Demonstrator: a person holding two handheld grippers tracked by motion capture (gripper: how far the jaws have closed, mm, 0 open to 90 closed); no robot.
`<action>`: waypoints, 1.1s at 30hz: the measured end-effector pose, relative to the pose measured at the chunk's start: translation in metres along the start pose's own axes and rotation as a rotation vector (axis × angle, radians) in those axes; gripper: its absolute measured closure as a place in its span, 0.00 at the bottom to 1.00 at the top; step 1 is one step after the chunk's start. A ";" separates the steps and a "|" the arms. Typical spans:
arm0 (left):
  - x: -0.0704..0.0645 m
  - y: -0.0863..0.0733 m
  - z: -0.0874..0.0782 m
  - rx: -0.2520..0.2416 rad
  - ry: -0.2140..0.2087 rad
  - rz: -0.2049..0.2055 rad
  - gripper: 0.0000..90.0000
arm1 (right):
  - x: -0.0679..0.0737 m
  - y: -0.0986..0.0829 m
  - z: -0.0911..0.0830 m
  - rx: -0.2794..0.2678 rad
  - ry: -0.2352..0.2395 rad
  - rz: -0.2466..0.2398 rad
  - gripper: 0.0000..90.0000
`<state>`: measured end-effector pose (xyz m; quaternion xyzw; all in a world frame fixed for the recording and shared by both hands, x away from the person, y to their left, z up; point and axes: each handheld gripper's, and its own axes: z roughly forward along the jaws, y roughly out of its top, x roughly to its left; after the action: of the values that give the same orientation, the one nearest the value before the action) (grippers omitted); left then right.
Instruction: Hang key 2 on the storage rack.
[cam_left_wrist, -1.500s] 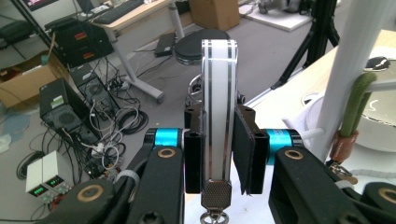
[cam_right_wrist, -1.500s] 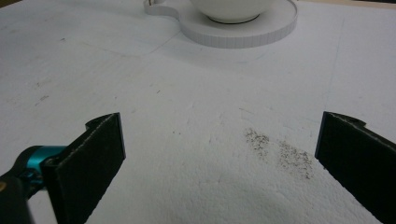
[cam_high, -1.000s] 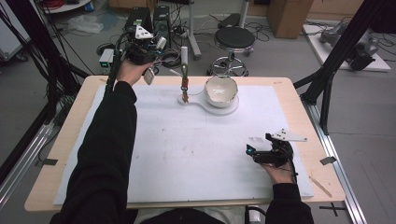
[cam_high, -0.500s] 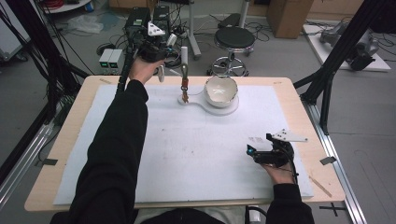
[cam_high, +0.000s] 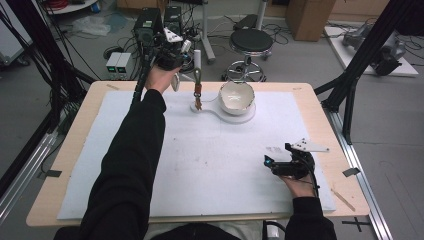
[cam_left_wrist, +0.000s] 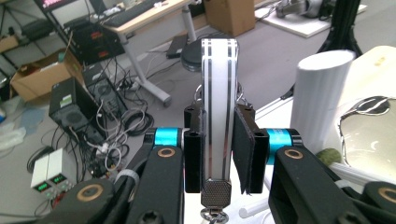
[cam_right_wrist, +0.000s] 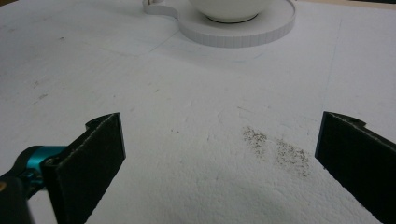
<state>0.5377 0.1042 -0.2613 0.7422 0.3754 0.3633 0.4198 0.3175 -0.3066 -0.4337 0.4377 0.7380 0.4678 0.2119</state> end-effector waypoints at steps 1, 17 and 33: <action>0.000 0.000 0.000 0.000 0.000 0.000 0.83 | 0.000 0.000 0.000 0.001 -0.001 0.000 0.01; -0.007 -0.002 0.003 -0.041 -0.049 -0.127 0.83 | -0.001 0.000 -0.001 -0.002 -0.004 0.001 0.01; -0.009 -0.021 0.010 -0.047 -0.153 -0.224 0.83 | -0.002 -0.001 -0.001 0.000 -0.003 0.003 0.01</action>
<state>0.5367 0.1001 -0.2858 0.7111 0.4144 0.2652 0.5023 0.3176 -0.3089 -0.4340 0.4394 0.7370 0.4675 0.2125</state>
